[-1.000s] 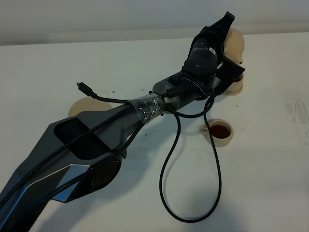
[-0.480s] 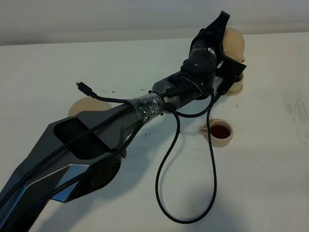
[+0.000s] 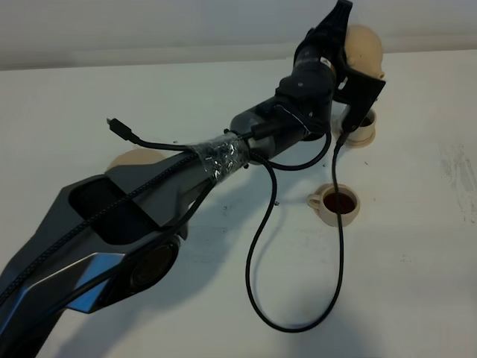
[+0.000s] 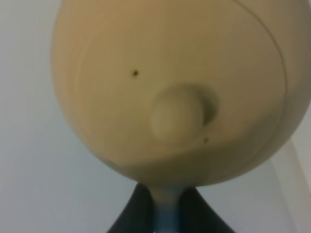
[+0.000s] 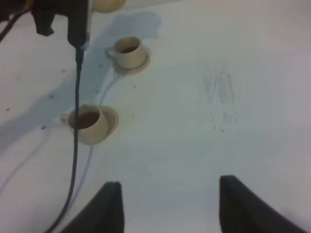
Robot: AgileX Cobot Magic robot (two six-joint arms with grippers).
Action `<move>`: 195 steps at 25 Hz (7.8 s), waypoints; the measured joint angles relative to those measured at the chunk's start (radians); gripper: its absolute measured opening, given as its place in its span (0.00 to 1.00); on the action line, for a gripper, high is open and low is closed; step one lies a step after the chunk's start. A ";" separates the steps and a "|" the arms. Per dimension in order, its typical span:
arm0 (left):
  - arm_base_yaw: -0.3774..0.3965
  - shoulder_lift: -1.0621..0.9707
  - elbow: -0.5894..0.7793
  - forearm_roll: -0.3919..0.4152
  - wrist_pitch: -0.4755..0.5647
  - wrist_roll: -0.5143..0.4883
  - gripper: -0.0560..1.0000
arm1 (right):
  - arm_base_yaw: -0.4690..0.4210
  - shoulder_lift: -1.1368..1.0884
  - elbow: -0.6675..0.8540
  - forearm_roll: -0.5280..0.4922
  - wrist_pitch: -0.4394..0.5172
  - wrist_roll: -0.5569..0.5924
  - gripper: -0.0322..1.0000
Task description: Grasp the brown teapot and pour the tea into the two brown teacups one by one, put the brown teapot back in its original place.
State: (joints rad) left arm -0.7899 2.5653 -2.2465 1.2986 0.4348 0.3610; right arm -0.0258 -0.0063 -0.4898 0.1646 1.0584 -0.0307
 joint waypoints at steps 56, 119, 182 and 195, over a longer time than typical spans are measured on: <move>0.153 -0.359 0.034 -1.192 0.758 -0.094 0.16 | 0.000 0.000 0.000 0.000 0.000 0.000 0.48; 0.491 -0.617 0.977 -1.192 0.313 -0.575 0.36 | 0.000 0.000 0.000 0.000 0.000 0.000 0.48; 0.818 -2.570 1.741 -1.364 0.610 -0.361 0.44 | 0.000 0.000 0.000 0.001 0.000 0.000 0.48; 0.818 -2.570 1.741 -1.364 0.610 -0.361 0.44 | 0.000 0.000 0.000 0.001 0.000 0.001 0.48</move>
State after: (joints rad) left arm 0.0277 -0.0047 -0.5054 -0.0658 1.0446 0.0000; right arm -0.0258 -0.0063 -0.4898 0.1655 1.0584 -0.0298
